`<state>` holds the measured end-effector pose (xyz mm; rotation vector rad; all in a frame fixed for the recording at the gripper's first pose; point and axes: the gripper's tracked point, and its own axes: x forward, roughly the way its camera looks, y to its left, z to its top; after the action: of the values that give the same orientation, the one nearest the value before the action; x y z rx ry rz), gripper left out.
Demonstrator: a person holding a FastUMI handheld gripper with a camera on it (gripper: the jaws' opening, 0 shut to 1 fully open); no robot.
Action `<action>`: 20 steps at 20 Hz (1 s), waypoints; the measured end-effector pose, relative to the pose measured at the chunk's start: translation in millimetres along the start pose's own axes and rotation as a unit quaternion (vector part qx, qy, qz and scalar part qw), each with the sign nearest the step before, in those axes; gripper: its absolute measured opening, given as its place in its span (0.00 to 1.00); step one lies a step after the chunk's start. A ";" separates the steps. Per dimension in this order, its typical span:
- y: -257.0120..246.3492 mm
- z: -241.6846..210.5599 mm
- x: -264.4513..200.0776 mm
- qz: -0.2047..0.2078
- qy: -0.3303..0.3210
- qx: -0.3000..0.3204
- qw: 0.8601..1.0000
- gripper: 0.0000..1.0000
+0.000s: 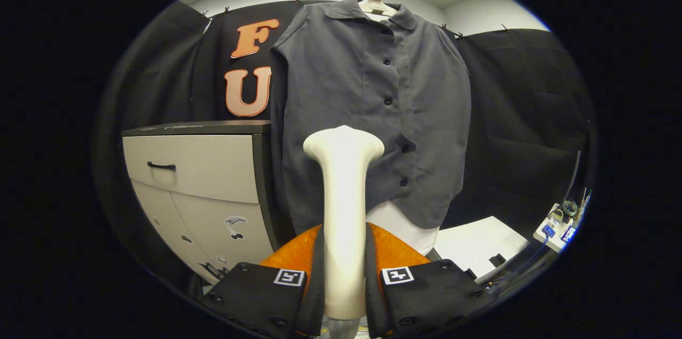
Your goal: Iron the clothes twice with a garment steamer, once on the left side and once on the right side.
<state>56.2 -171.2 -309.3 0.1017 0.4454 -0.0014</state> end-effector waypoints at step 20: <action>-110.4 215.0 -44.2 -0.079 -0.147 0.001 0.986 0.39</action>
<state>106.1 -303.2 -108.1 0.0671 0.1568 -0.1704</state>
